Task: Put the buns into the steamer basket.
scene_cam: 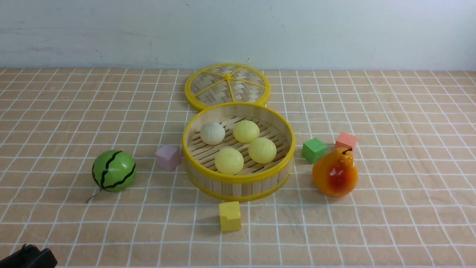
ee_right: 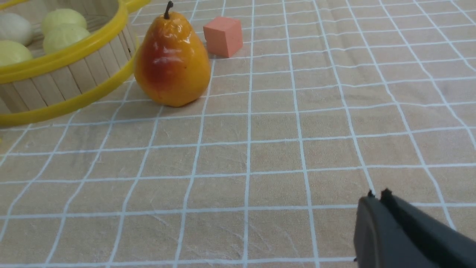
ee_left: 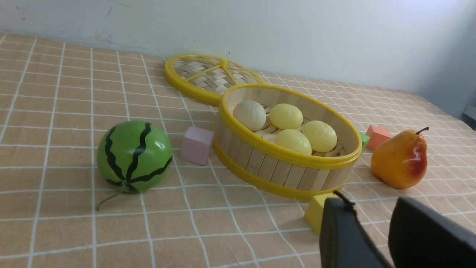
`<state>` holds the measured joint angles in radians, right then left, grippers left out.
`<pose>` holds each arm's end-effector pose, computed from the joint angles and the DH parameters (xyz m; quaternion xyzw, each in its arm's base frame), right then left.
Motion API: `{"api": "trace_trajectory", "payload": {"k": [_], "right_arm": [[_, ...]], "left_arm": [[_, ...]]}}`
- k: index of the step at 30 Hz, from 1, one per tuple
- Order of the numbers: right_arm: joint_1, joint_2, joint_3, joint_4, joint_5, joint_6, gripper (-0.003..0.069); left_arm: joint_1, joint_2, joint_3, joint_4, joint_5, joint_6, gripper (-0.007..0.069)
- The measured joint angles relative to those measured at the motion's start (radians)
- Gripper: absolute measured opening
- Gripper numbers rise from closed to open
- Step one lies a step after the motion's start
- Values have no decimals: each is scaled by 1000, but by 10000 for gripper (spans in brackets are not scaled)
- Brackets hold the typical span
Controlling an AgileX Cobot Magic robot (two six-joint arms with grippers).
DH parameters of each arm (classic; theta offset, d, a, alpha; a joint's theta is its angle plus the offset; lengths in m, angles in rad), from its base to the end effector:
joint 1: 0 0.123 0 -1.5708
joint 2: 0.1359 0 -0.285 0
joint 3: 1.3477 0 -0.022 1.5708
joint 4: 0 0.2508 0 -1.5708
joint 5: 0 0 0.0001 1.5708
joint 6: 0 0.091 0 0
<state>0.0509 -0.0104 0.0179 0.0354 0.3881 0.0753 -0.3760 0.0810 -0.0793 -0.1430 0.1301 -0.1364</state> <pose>0.0520 0.0039 0.1729 0.0191 0.8070 0.0522 0.5879 0.0557 -0.0238 0.2236 0.0417 0.7210 -0.2285 0.6528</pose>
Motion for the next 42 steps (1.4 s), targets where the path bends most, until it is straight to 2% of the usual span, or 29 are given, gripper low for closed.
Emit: {"api": "trace_trajectory", "payload": {"k": [30, 33, 42], "right_arm": [[0, 0, 0, -1, 0, 1, 32], [0, 0, 0, -1, 0, 1, 33], [0, 0, 0, -1, 0, 1, 39]], "left_arm": [[2, 0, 0, 0, 0, 0, 200], [53, 0, 0, 1, 10, 8, 200], [347, -19, 0, 0, 78, 8, 207]]}}
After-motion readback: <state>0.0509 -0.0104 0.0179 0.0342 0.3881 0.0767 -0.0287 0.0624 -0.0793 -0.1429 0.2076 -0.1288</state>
